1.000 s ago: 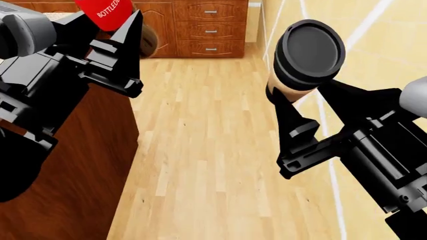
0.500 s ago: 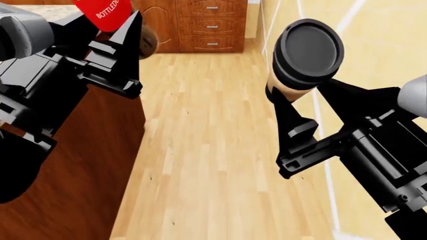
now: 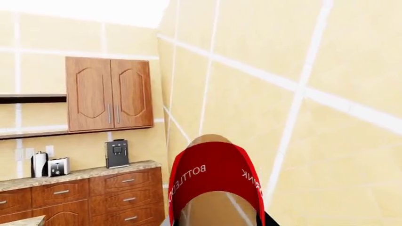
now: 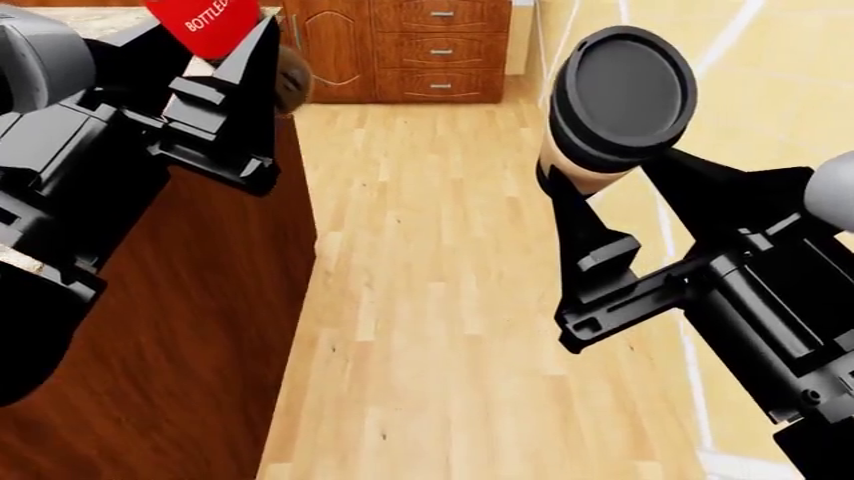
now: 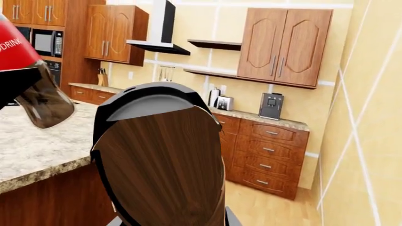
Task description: Move the drinks to the dining counter.
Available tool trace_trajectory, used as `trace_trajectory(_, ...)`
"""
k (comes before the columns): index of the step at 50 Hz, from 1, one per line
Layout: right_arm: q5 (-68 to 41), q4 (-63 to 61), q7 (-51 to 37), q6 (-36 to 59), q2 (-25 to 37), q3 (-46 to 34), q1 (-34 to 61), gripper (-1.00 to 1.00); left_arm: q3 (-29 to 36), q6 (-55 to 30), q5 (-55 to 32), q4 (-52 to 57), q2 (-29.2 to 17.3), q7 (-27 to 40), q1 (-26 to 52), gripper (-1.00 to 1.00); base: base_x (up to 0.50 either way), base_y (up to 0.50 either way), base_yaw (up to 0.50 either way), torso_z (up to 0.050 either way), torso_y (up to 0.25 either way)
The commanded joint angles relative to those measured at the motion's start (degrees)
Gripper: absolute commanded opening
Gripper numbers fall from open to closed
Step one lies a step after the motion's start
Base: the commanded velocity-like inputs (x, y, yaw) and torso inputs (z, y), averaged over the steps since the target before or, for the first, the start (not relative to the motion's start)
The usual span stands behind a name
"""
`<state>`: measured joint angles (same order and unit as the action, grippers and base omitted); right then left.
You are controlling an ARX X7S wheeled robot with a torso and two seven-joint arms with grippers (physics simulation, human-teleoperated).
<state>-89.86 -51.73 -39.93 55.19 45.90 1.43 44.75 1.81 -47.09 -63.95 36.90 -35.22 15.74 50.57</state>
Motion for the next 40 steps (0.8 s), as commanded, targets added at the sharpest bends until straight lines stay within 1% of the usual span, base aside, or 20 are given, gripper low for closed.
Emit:
trace_trajectory(1,1.30,-0.42,0.15,0.75,0.07,-0.04,1.51,-1.00,-1.54,-0.04,-1.01,0.43,-0.44,1.62,0.97,-1.00,0.00,0.50,0.00,0.000,0.009)
trace_trajectory(6,1.58,-0.67,-0.04,0.88,0.32,-0.15,1.46,-1.00,-1.62,0.30,-0.79,0.50,-0.51,1.52,0.47,-1.00,0.00,0.50,0.00,0.002,0.000)
trace_trajectory(8,1.59,-0.64,1.02,-2.29,-0.83,3.05,-0.69,-1.00,-1.57,0.47,-0.43,0.36,-0.55,1.41,0.21,-1.00,0.00,0.50,0.00,0.000,0.005)
trace_trajectory(11,1.01,-0.44,-0.25,0.39,0.61,0.42,0.76,-1.00,-1.78,0.42,-0.76,0.48,-0.71,1.65,0.25,-1.00,0.00,0.00,0.00,0.000,0.000)
trace_trajectory(22,1.15,-1.06,-0.39,-0.21,0.75,0.84,0.68,-1.00,-1.71,0.66,-0.72,0.38,-0.88,1.55,0.11,-1.00,-0.49,0.00,0.00,0.000,0.002)
trace_trajectory(28,1.05,-1.34,-0.47,-0.15,1.06,0.67,0.97,-1.00,-1.71,0.56,-1.02,0.54,-1.06,1.75,0.29,-1.00,-0.50,0.11,0.00,0.002,0.000)
trace_trajectory(32,2.26,-2.05,-0.07,0.48,1.31,0.17,1.51,-1.00,-1.73,0.55,-1.13,0.60,-1.20,1.83,0.32,-1.00,-0.43,0.38,0.00,0.000,0.000)
trace_trajectory(40,2.54,-1.89,-0.07,0.77,1.26,-0.53,2.17,-1.00,-1.52,0.69,-1.18,0.43,-1.08,1.81,0.56,-1.00,-0.18,0.50,0.00,0.000,0.000)
